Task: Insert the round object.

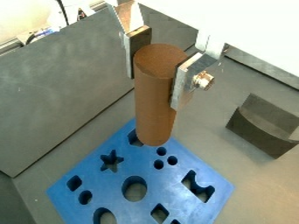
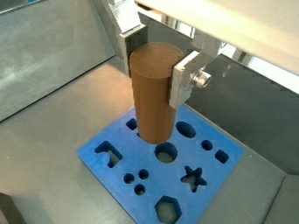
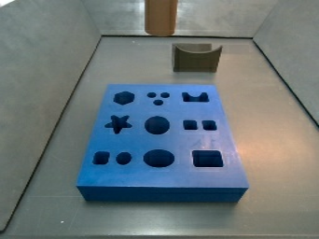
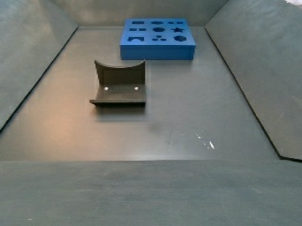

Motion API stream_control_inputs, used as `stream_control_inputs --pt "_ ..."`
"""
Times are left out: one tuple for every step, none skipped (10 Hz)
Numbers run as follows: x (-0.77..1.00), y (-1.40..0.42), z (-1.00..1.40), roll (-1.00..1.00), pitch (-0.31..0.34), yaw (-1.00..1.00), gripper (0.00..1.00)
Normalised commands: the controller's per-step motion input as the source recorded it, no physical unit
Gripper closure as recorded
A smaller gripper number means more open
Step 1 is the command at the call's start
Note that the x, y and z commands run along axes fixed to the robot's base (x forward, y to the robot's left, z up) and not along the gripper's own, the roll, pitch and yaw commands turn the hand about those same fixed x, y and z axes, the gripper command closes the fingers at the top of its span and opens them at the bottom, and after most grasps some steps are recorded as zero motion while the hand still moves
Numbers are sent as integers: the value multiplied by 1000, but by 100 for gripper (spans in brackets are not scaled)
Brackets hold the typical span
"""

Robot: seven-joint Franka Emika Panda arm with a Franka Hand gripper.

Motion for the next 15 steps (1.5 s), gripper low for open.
stream_control_inputs --pt "-266 -71 -671 174 -253 -29 100" --pt "-126 -157 -726 186 -216 0 100" --pt "-86 -166 -780 146 -217 0 100" --pt "-63 -189 -823 133 -204 0 100" --pt "0 -409 -789 214 -171 0 100" --pt "11 -569 -640 326 -143 -37 100" --pt "351 -463 -666 299 -20 -77 100" --pt "417 -314 -597 186 0 -103 100" --pt "380 -246 -597 179 0 -94 100" --pt "354 -209 -620 237 0 -91 100" --pt "426 -157 -580 253 0 -100 100" --pt "223 0 -326 206 51 -57 100" --pt "0 9 -40 44 44 -31 100" --pt "0 0 -26 21 0 -23 100" --pt "0 0 -120 0 0 -17 100"
